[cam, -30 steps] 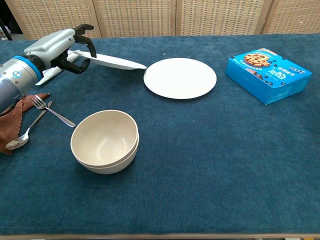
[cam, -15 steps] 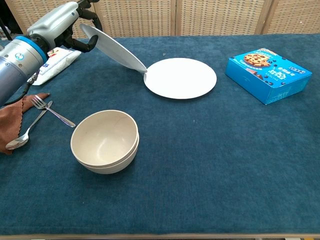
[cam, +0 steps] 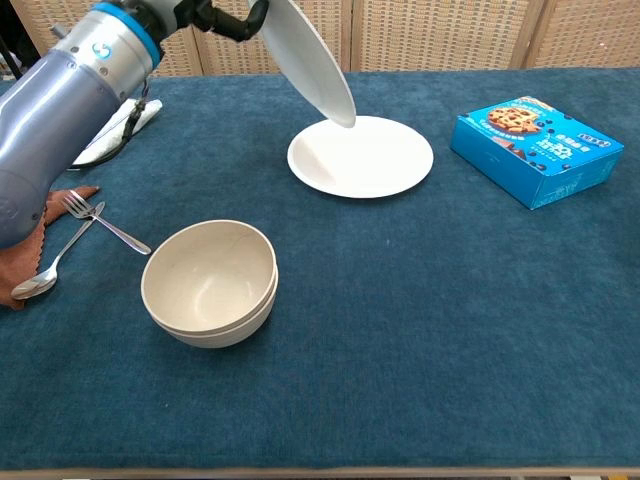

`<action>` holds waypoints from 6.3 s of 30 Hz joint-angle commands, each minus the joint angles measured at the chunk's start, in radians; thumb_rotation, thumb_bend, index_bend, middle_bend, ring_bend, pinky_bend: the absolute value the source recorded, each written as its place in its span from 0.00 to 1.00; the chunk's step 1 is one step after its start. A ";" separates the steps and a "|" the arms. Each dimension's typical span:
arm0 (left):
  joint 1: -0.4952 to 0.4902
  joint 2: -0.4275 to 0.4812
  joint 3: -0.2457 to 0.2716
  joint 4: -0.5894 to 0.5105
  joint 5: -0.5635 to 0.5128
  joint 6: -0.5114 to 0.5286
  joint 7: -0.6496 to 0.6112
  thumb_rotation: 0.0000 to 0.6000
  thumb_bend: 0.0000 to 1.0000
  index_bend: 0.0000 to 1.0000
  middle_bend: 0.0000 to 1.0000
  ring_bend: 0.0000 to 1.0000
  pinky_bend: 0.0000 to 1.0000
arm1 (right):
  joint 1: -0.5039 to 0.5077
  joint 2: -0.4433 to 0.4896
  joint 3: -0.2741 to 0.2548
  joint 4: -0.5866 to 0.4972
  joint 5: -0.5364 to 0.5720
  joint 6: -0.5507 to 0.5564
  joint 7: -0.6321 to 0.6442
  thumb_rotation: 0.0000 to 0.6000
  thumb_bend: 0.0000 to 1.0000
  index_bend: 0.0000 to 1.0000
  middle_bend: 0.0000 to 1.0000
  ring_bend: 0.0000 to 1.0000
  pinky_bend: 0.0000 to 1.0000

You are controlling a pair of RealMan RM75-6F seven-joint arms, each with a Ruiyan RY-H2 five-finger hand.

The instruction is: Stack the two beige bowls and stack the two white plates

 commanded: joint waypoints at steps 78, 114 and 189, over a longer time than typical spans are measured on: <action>-0.091 0.397 0.179 -0.378 -0.245 -0.677 0.266 1.00 0.09 0.01 0.00 0.00 0.00 | 0.008 -0.004 0.005 0.002 0.021 -0.033 0.013 1.00 0.00 0.00 0.00 0.00 0.00; -0.135 0.337 0.255 -0.392 -0.279 -0.720 0.340 1.00 0.14 0.44 0.13 0.19 0.23 | 0.012 -0.012 0.006 0.007 0.033 -0.042 0.003 1.00 0.00 0.00 0.00 0.00 0.00; -0.003 0.498 0.123 -0.481 -0.263 -0.469 0.209 1.00 0.08 0.00 0.00 0.00 0.00 | 0.012 -0.007 -0.004 -0.010 0.009 -0.037 0.004 1.00 0.00 0.00 0.00 0.00 0.00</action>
